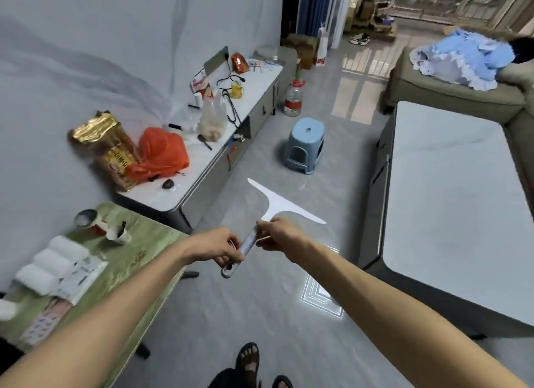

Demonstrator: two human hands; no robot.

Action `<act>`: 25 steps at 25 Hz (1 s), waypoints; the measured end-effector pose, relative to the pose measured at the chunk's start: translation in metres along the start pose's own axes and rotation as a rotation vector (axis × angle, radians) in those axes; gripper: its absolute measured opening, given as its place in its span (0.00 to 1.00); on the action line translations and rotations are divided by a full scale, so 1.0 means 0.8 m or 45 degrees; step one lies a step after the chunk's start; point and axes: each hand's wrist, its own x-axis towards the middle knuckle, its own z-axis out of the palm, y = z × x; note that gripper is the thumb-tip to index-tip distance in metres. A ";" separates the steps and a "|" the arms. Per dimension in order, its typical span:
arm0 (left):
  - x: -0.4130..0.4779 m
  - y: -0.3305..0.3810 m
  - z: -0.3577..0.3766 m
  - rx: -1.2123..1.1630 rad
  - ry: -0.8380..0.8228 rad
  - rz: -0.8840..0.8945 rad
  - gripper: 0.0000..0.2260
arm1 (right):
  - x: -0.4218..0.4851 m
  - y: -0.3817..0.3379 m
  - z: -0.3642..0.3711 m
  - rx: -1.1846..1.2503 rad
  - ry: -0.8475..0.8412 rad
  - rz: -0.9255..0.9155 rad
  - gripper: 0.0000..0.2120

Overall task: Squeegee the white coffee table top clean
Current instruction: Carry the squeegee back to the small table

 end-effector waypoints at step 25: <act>0.182 -0.772 -0.117 -0.108 0.362 -0.463 0.11 | 0.486 0.319 0.592 -0.521 -0.067 0.296 0.09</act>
